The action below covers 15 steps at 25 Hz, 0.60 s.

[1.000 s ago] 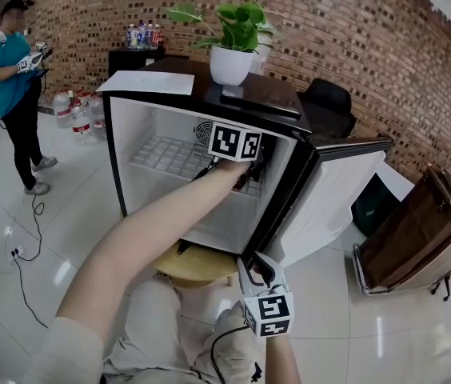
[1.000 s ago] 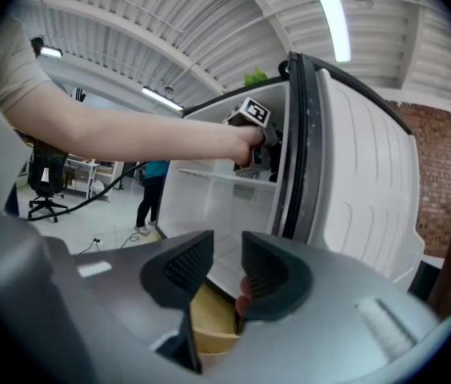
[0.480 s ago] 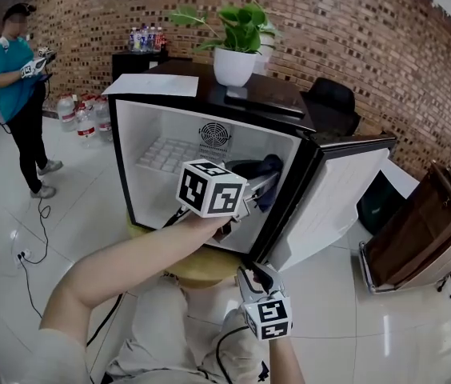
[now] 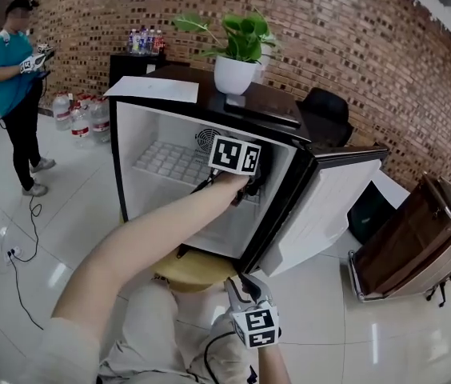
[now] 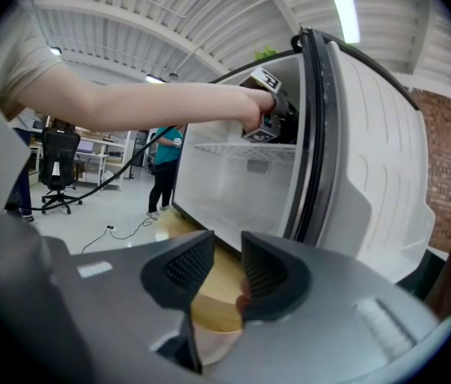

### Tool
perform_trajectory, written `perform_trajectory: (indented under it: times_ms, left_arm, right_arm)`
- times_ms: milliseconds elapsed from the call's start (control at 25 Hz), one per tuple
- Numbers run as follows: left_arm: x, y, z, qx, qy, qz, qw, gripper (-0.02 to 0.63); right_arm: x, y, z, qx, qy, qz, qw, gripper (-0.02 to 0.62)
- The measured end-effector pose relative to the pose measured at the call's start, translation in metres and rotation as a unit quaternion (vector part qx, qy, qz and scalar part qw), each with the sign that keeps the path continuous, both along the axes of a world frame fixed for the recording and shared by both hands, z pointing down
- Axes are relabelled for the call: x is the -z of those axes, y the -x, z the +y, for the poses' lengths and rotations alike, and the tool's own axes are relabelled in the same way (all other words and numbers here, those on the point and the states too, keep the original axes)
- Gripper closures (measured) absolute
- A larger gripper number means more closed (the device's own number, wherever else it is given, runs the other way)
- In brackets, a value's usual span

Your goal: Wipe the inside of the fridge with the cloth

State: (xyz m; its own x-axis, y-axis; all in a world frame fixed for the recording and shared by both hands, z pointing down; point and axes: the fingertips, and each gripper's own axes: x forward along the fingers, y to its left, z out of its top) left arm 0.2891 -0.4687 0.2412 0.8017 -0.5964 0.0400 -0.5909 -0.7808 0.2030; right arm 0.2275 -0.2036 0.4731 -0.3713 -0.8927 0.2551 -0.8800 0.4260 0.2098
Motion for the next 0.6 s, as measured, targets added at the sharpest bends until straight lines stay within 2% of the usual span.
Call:
perform_trajectory:
  times_ms: [120, 240, 360, 440, 600]
  left_arm:
    - [-0.017, -0.009, -0.008, -0.008, 0.044, -0.025, 0.9987, 0.525]
    - [-0.026, -0.003, 0.014, -0.042, 0.09, -0.036, 0.9944, 0.523]
    - [-0.03, 0.004, 0.057, -0.082, 0.099, -0.047, 0.9906, 0.522]
    - [-0.03, 0.01, 0.087, -0.117, 0.113, -0.036, 0.986, 0.517]
    - [-0.039, 0.022, 0.134, -0.184, 0.153, -0.003, 0.971, 0.512]
  right_arm:
    - [-0.002, 0.001, 0.004, 0.003, 0.0, 0.006, 1.0, 0.488]
    - [-0.004, -0.001, 0.006, 0.005, 0.001, 0.009, 1.0, 0.488]
    - [-0.009, 0.001, 0.006, 0.005, 0.008, 0.005, 1.0, 0.489]
    - [-0.012, 0.006, 0.005, 0.01, 0.011, 0.005, 1.0, 0.489]
    - [-0.022, 0.021, 0.008, 0.027, 0.02, 0.014, 0.999, 0.489]
